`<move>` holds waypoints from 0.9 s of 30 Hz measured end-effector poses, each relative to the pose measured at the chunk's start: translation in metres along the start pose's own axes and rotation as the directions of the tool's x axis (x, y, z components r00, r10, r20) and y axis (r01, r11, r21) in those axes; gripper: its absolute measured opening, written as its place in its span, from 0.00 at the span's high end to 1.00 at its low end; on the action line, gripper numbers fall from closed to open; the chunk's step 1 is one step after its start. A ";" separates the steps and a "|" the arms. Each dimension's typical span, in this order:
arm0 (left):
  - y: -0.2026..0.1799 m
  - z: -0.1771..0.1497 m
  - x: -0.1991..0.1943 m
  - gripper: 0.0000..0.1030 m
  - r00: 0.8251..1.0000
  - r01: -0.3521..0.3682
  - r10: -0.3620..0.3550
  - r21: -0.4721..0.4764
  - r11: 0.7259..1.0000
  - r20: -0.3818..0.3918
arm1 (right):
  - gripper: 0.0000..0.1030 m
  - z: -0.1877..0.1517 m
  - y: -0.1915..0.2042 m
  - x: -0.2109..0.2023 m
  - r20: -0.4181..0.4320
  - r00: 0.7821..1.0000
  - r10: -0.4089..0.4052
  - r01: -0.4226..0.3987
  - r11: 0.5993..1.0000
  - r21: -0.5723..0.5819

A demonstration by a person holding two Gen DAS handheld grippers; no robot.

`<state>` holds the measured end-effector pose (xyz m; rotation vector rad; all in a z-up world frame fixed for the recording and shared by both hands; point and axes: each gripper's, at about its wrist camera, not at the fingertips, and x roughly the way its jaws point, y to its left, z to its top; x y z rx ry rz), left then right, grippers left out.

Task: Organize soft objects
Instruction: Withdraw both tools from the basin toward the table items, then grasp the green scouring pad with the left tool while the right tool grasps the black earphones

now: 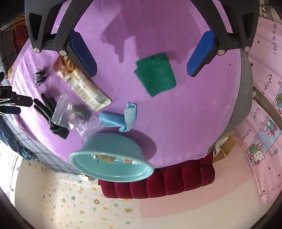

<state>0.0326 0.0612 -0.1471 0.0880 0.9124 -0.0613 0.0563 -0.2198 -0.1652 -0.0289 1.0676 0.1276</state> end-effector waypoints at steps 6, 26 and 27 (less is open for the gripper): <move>0.006 -0.018 0.014 0.00 0.999 -0.002 0.001 -0.021 1.000 -0.046 | 0.00 -0.023 -0.003 0.024 -0.056 0.998 -0.010 0.011 1.000 0.012; 0.026 -0.021 0.047 0.00 0.991 -0.008 -0.004 -0.088 0.996 -0.137 | 0.64 -0.043 -0.003 0.065 -0.163 0.986 0.034 -0.024 0.998 0.062; 0.026 -0.020 0.048 0.00 0.990 -0.008 -0.004 -0.088 0.996 -0.138 | 0.64 -0.043 -0.003 0.064 -0.158 0.987 0.039 -0.029 0.998 0.062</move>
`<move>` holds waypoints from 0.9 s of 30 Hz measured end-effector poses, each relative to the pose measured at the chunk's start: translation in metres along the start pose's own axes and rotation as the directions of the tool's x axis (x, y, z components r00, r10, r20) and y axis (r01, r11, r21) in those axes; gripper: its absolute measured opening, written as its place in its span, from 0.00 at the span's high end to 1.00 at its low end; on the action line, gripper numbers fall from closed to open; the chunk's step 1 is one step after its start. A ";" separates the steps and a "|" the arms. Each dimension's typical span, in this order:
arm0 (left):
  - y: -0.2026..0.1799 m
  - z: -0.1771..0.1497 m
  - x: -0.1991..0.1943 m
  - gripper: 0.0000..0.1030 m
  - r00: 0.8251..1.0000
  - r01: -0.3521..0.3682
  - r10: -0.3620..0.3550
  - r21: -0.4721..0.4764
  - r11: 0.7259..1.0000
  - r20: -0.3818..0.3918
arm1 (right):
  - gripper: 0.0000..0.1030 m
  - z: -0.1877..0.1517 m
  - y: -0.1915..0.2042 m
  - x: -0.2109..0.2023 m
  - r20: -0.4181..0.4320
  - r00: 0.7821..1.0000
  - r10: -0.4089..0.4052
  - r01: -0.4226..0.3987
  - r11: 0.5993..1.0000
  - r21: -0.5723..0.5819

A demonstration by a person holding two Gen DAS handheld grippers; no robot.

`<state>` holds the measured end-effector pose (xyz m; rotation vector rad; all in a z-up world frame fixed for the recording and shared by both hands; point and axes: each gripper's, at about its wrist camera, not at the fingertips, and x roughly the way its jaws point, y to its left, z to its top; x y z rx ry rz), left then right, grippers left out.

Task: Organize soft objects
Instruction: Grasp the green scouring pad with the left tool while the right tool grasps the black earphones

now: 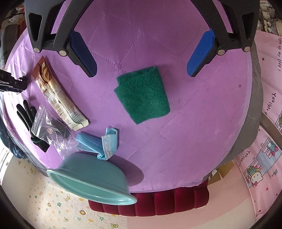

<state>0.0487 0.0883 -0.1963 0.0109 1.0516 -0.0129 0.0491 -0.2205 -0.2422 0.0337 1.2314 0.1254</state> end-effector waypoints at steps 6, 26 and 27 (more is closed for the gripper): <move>0.002 0.010 0.014 0.00 1.000 0.005 -0.005 -0.020 1.000 -0.016 | 0.72 0.002 0.002 -0.011 0.010 1.000 0.002 -0.002 1.000 -0.018; 0.002 0.036 0.046 0.78 0.999 -0.011 0.009 -0.039 0.999 -0.050 | 0.73 0.027 0.012 -0.025 0.037 0.999 0.014 -0.012 0.999 -0.046; 0.002 0.037 0.044 0.86 0.999 -0.008 0.006 -0.042 0.999 -0.047 | 0.73 0.029 0.013 -0.025 0.035 0.999 0.017 -0.015 0.999 -0.048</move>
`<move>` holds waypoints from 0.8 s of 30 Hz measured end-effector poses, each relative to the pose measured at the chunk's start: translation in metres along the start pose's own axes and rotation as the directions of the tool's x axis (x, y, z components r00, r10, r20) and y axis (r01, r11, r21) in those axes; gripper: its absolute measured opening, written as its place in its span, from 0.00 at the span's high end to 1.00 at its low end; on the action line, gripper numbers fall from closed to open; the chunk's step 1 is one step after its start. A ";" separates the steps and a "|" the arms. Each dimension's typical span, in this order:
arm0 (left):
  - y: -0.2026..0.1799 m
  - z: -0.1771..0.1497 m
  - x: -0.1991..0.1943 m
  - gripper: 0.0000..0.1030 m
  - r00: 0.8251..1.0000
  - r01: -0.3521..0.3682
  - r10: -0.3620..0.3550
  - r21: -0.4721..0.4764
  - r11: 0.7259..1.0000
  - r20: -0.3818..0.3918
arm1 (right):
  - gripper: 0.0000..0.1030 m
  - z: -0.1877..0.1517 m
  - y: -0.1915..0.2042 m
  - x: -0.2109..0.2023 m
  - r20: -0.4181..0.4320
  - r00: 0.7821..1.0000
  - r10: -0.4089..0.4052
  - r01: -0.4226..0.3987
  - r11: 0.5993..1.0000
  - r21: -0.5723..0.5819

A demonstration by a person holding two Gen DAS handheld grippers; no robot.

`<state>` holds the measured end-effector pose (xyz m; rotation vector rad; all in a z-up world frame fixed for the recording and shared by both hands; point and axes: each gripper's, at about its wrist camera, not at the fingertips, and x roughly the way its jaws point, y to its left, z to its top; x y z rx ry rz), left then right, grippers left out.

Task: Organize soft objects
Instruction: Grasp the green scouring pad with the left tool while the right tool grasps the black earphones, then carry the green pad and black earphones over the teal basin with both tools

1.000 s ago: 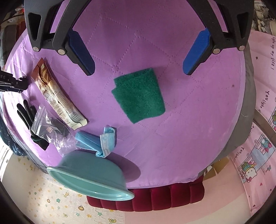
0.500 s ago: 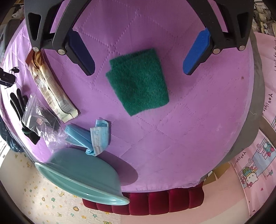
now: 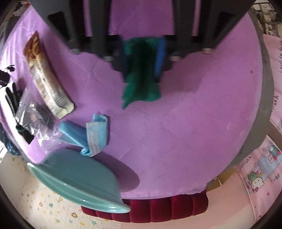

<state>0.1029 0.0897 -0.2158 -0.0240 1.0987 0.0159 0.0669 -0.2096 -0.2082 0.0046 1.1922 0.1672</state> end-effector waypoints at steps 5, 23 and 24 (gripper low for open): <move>0.000 0.001 -0.012 0.88 1.000 0.012 -0.012 0.002 1.000 0.006 | 0.73 0.004 0.001 -0.003 -0.005 1.000 0.013 -0.013 1.000 -0.014; -0.024 -0.004 -0.064 0.88 1.000 0.025 -0.025 -0.010 1.000 0.015 | 0.72 0.023 0.004 -0.029 0.004 0.999 0.051 -0.051 0.995 -0.088; -0.026 -0.004 -0.066 0.88 1.000 0.030 -0.030 -0.009 1.000 0.009 | 0.72 0.025 0.005 -0.030 0.005 0.999 0.053 -0.052 0.994 -0.095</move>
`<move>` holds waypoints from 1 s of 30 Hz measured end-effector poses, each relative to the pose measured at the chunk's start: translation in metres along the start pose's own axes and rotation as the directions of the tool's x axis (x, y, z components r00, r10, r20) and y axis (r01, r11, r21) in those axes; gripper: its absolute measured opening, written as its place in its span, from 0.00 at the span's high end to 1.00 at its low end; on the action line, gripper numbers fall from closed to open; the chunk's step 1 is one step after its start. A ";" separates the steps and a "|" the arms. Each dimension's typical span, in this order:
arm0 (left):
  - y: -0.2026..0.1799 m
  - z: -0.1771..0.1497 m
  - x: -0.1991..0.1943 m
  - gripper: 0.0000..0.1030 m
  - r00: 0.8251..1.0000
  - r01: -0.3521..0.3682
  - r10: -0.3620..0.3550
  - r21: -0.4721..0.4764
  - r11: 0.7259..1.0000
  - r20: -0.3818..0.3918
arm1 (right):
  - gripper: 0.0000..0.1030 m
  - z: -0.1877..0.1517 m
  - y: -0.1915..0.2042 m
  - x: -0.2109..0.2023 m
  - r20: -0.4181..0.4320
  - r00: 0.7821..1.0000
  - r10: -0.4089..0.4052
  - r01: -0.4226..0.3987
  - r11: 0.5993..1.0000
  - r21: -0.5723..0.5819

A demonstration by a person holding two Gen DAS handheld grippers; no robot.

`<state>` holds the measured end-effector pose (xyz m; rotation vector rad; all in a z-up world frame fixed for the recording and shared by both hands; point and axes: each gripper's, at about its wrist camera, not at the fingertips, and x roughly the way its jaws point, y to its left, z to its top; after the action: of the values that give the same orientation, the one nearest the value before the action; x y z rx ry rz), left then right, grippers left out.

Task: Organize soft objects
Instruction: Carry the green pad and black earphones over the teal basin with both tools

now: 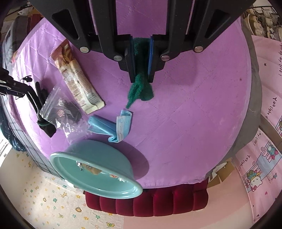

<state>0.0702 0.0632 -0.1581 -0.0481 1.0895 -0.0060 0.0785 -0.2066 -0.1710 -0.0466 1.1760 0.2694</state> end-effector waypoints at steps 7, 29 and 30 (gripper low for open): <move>-0.013 0.004 -0.016 0.88 1.000 0.021 -0.021 0.023 1.000 0.000 | 0.72 0.007 0.003 -0.011 0.009 1.000 0.007 -0.007 1.000 -0.029; -0.074 0.071 -0.063 0.88 0.989 0.119 -0.131 0.164 0.979 0.066 | 0.70 0.077 0.014 -0.054 0.061 0.997 0.047 -0.041 0.994 -0.097; -0.076 0.075 -0.064 0.88 0.988 0.119 -0.133 0.172 0.978 0.073 | 0.70 0.081 0.015 -0.055 0.064 0.997 0.047 -0.041 0.994 -0.098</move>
<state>0.1085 -0.0083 -0.0633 0.0331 0.9970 -0.2081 0.1285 -0.1879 -0.0875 -0.0960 1.0988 0.3639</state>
